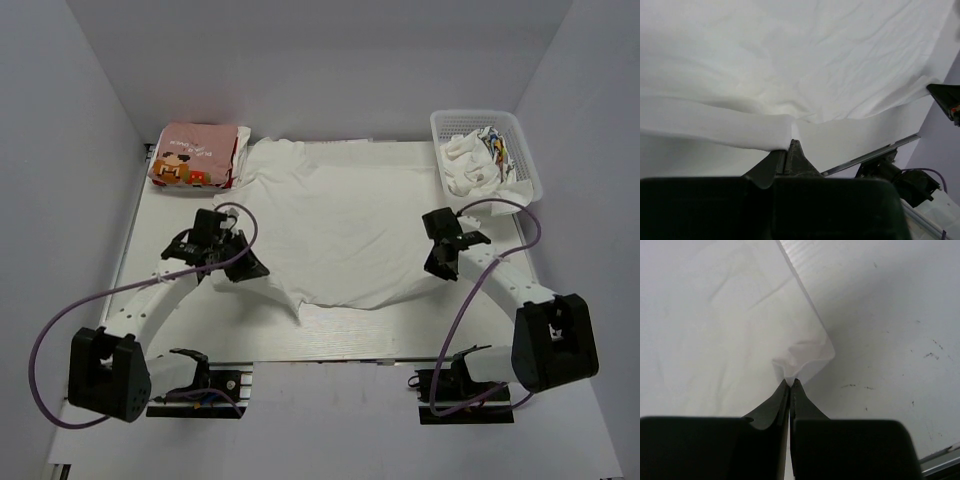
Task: Fold and stack the t-shirts
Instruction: Grap the side of the flattened tshirt closest away from the robot with both arms, then fold the flattened tshirt in 1/3 of the way
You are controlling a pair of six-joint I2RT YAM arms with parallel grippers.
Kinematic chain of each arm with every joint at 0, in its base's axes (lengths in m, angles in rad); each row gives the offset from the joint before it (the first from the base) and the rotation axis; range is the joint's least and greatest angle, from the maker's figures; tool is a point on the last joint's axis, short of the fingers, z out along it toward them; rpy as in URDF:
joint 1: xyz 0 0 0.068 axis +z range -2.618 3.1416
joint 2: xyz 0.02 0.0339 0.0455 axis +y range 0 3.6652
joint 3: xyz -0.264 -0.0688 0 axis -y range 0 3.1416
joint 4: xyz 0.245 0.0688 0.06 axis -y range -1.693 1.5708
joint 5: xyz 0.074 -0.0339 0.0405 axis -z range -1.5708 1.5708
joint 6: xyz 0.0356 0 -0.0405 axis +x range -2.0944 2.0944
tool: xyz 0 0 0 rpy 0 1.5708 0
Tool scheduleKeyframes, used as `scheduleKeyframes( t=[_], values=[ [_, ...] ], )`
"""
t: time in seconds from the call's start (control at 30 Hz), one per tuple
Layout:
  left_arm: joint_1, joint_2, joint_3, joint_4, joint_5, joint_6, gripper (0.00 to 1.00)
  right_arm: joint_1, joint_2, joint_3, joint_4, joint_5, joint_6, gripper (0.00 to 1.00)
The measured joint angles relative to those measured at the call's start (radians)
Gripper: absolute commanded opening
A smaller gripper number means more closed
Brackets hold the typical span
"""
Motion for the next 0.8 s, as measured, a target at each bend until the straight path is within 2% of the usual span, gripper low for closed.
scheduleKeyframes(
  t=[0.13,0.4,0.8],
  values=[
    [0.003,0.076,0.104,0.033,0.003,0.019,0.00,-0.001,0.060,0.086,0.000,0.009,-0.004,0.00],
    [0.010,0.324,0.390,0.048,-0.121,0.046,0.00,-0.006,0.192,0.279,-0.017,0.062,-0.003,0.00],
    [0.029,0.478,0.595,0.139,-0.336,0.148,0.00,-0.047,0.383,0.532,-0.098,0.148,-0.003,0.00]
  ],
)
